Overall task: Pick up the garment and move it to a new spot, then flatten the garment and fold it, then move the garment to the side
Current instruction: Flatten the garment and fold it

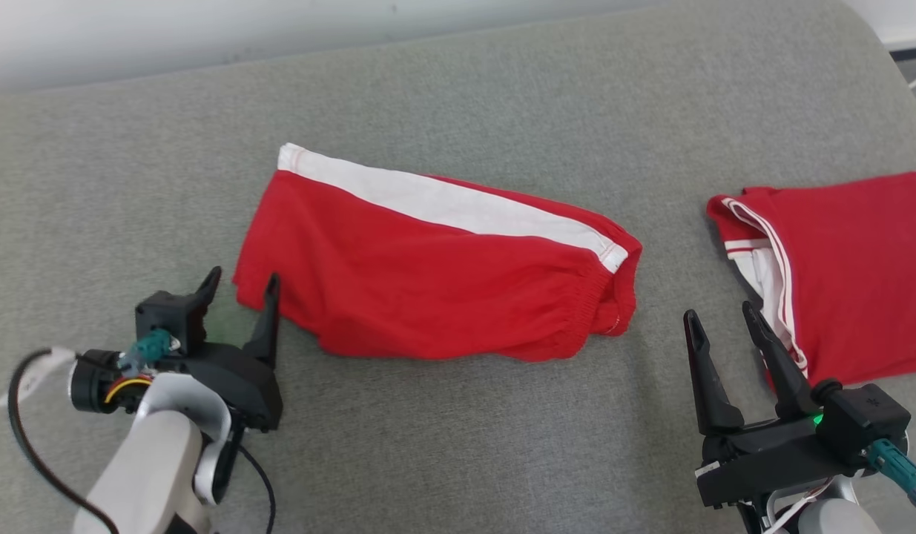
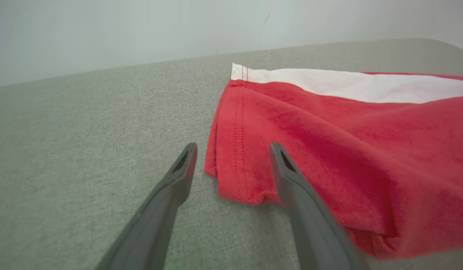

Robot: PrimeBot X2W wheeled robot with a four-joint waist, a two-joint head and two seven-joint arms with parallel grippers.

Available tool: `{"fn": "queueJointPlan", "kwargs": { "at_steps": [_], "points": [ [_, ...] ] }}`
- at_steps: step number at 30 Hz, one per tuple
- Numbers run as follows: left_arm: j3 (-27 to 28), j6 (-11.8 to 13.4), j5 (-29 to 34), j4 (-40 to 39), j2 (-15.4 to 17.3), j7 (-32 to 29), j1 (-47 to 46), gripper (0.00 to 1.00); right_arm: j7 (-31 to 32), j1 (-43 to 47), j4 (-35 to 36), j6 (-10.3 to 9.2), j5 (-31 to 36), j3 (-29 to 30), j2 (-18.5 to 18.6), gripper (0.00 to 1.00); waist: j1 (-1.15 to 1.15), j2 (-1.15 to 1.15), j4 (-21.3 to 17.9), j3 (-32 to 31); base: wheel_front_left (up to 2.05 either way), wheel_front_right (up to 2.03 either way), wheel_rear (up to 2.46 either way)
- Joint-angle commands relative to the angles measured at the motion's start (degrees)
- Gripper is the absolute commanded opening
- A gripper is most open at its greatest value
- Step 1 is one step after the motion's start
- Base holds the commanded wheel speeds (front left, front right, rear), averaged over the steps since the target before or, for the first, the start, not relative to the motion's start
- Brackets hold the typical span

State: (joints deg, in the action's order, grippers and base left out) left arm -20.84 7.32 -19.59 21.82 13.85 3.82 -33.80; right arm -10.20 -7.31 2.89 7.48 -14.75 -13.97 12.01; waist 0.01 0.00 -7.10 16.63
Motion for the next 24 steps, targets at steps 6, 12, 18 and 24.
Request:
{"fn": "queueJointPlan", "kwargs": {
  "at_steps": [6, 12, 18, 24],
  "points": [
    [0.5, -3.3, -3.5, 10.7, -1.2, -1.9, -5.0, 1.00, -1.0, -0.9, -1.0, 0.02, -1.0, -0.2, -0.2, 1.00, -0.01, 0.00, -1.9, 2.0, 0.00, 0.00, 0.00],
    [-0.2, -5.8, -5.4, 15.2, -3.2, -3.5, -6.1, 0.48, -1.5, -1.3, -1.4, 0.02, -1.4, -0.4, -0.5, 1.00, -0.01, 0.00, -2.1, 2.0, 0.00, 0.00, 0.00],
    [0.4, -6.1, -6.6, 16.6, -3.4, -1.4, -5.9, 0.00, -1.8, -1.0, -1.8, 0.02, -1.7, -0.2, -0.9, 1.00, -0.01, 0.00, -2.0, 1.7, 0.00, 0.00, 0.00],
    [1.4, -3.3, -6.8, 10.6, -3.5, 3.0, -0.7, 0.00, -1.6, 0.5, -1.9, 0.02, -1.7, 1.1, -1.2, 1.00, -0.01, 0.00, -0.5, 0.7, 0.00, 0.00, 0.00]
  ]
}}
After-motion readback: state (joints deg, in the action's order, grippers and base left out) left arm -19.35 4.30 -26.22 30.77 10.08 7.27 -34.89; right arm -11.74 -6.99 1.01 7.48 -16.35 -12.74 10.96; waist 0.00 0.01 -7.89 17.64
